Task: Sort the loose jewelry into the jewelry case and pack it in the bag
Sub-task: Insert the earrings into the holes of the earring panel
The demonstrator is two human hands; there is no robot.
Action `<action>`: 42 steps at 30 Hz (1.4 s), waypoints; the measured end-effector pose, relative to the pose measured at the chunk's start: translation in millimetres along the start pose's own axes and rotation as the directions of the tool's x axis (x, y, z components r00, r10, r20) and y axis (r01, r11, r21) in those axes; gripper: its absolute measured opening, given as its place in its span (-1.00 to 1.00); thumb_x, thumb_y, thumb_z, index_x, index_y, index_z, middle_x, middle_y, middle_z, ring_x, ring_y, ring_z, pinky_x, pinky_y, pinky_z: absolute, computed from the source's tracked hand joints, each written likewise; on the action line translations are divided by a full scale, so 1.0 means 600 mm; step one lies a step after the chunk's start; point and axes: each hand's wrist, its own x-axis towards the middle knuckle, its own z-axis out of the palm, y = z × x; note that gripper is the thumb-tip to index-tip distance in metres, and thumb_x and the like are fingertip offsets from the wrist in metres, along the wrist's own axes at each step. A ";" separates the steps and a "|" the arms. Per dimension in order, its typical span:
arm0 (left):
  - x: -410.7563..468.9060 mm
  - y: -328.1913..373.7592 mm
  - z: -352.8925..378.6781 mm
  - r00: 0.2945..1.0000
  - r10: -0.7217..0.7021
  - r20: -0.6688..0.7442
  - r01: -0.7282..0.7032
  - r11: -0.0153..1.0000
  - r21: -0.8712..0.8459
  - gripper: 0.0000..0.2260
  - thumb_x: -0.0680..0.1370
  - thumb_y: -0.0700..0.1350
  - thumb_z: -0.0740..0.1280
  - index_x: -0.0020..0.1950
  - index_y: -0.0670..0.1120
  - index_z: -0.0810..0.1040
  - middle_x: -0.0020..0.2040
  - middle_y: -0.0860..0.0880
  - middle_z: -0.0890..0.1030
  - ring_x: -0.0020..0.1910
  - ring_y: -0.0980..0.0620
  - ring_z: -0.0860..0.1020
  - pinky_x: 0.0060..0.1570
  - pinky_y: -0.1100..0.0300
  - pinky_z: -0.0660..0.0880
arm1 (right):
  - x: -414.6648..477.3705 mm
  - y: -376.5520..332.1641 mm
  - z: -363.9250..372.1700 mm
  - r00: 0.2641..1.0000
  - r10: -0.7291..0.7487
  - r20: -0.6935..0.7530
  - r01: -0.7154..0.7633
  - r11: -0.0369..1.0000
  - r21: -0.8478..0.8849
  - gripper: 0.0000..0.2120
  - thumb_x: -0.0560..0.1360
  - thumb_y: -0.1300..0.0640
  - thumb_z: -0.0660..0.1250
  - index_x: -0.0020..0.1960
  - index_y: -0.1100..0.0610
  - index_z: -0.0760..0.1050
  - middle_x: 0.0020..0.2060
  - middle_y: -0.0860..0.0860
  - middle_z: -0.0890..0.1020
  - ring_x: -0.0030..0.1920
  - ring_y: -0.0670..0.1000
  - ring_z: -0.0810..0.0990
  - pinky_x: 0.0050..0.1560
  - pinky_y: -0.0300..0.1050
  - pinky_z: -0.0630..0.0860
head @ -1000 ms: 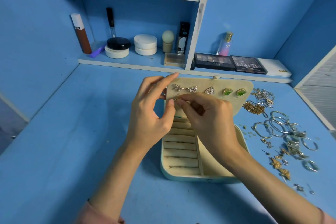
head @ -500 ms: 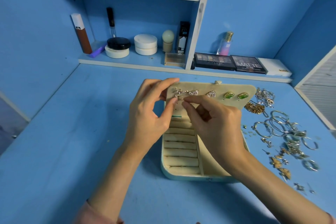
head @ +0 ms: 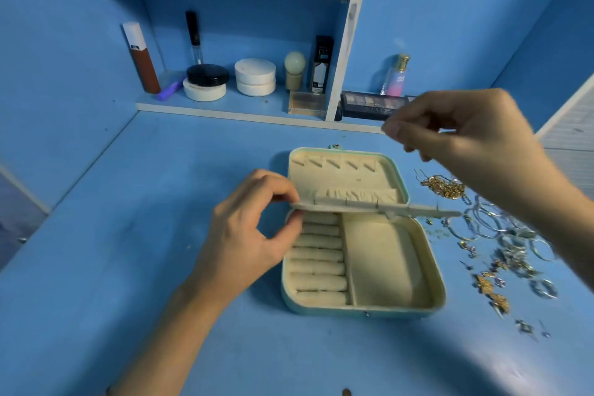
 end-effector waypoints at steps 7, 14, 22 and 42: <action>-0.012 0.003 -0.002 0.998 0.051 0.028 -0.053 0.997 0.061 -0.72 0.34 -0.36 0.42 -0.09 -0.09 0.43 -0.17 -0.07 0.57 -0.14 0.02 0.57 -0.11 0.16 0.53 | 0.046 0.101 0.045 0.961 0.102 0.258 -0.021 0.953 -0.301 -0.94 0.44 0.23 0.41 -0.16 0.13 0.67 -0.33 -0.04 0.65 -0.38 -0.20 0.51 -0.31 -0.49 0.37; -0.013 0.005 -0.004 0.997 0.053 0.054 -0.056 0.996 0.062 -0.75 0.35 -0.32 0.39 -0.09 -0.09 0.42 -0.17 -0.08 0.57 -0.13 0.03 0.56 -0.07 0.24 0.50 | 0.050 0.127 0.075 0.931 0.101 0.351 0.047 0.921 -0.387 -0.91 0.41 0.21 0.45 -0.10 0.16 0.68 -0.21 -0.01 0.66 -0.25 -0.11 0.51 -0.17 -0.47 0.36; -0.013 0.007 -0.005 0.998 0.038 0.057 -0.041 0.997 0.058 -0.80 0.37 -0.28 0.35 -0.09 -0.08 0.41 -0.17 -0.07 0.56 -0.13 0.05 0.55 -0.05 0.31 0.49 | 0.052 0.121 0.088 0.938 0.072 0.340 0.056 0.934 -0.354 -0.95 0.43 0.25 0.42 -0.15 0.15 0.65 -0.26 0.02 0.67 -0.25 -0.05 0.58 -0.11 -0.21 0.52; -0.015 0.005 -0.004 0.997 0.043 0.060 -0.048 0.995 0.086 -0.81 0.39 -0.28 0.36 -0.09 -0.08 0.41 -0.17 -0.07 0.56 -0.13 0.03 0.55 -0.04 0.31 0.48 | 0.039 0.001 0.084 0.690 -0.013 0.724 -0.187 0.963 0.196 -0.94 0.41 0.27 0.42 -0.12 0.22 0.64 -0.32 0.02 0.64 -0.29 -0.05 0.52 -0.19 -0.32 0.47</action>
